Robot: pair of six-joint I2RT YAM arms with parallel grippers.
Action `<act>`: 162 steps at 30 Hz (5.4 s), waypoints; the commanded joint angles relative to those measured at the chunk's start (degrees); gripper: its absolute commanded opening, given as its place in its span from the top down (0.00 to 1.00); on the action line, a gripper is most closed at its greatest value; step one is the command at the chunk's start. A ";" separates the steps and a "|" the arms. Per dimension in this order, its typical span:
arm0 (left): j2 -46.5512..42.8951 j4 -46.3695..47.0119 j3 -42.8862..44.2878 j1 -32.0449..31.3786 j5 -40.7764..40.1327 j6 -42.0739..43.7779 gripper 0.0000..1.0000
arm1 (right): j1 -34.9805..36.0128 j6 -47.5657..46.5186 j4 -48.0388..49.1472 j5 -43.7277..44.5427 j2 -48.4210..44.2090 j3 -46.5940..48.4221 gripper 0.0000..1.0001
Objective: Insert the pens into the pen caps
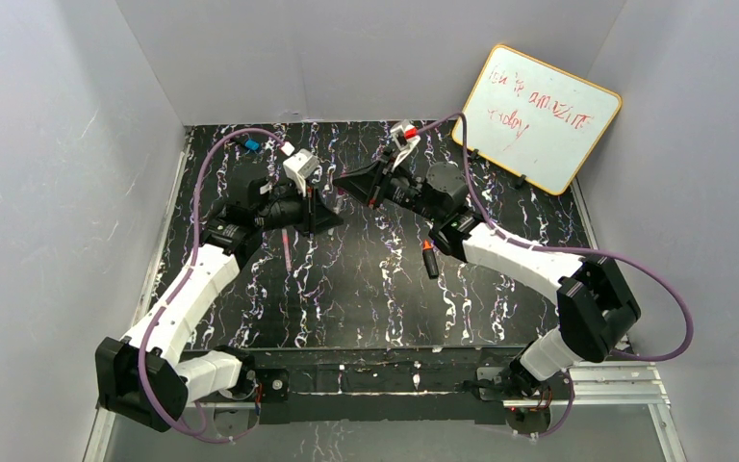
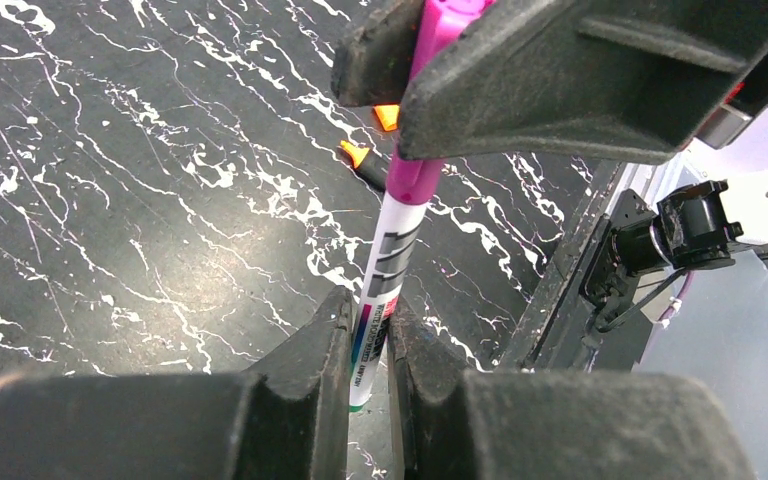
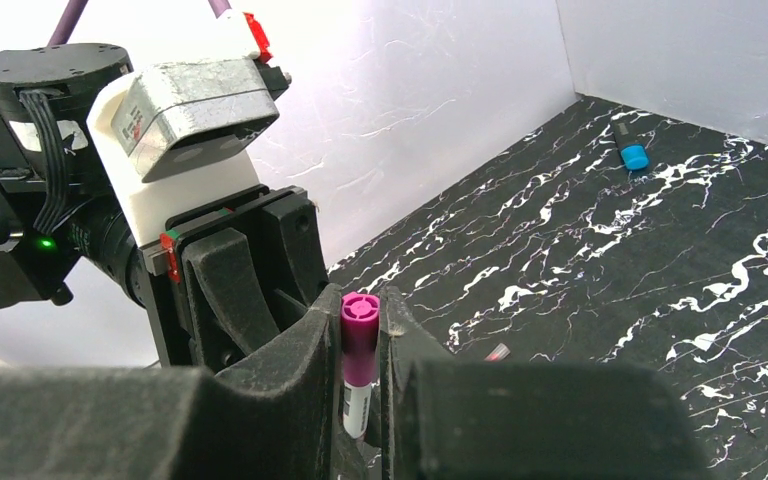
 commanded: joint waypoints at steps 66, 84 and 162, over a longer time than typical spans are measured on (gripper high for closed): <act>31.89 -21.85 6.67 -3.10 -54.13 -10.64 0.79 | -14.55 -4.36 -36.63 14.59 -23.32 -10.98 0.22; 22.48 -19.46 8.30 -3.09 -49.89 -8.70 0.53 | -14.61 -1.88 -62.66 22.82 -4.06 -6.64 0.31; -6.09 43.73 -24.38 -2.70 -8.18 -26.07 0.47 | -6.21 4.99 -36.49 13.98 -5.34 9.66 0.80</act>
